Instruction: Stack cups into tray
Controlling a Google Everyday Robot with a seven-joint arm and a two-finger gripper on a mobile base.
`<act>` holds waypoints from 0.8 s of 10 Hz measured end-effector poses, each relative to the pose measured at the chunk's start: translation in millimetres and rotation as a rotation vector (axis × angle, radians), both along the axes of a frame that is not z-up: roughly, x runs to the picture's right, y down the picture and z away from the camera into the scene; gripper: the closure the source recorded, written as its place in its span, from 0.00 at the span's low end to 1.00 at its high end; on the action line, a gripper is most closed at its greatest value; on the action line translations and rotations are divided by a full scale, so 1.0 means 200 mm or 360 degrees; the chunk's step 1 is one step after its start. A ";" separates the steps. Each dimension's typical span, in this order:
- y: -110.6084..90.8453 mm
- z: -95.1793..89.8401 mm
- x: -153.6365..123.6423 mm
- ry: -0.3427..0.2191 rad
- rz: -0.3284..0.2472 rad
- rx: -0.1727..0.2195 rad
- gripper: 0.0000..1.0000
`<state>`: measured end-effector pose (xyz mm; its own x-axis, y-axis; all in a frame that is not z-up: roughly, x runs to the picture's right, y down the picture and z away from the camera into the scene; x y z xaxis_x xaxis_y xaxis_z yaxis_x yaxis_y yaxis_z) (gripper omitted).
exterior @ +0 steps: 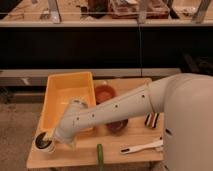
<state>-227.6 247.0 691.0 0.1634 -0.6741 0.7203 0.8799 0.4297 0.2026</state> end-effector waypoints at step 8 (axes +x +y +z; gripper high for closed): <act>0.05 0.09 -0.09 0.0011 -0.0031 -0.0020 0.21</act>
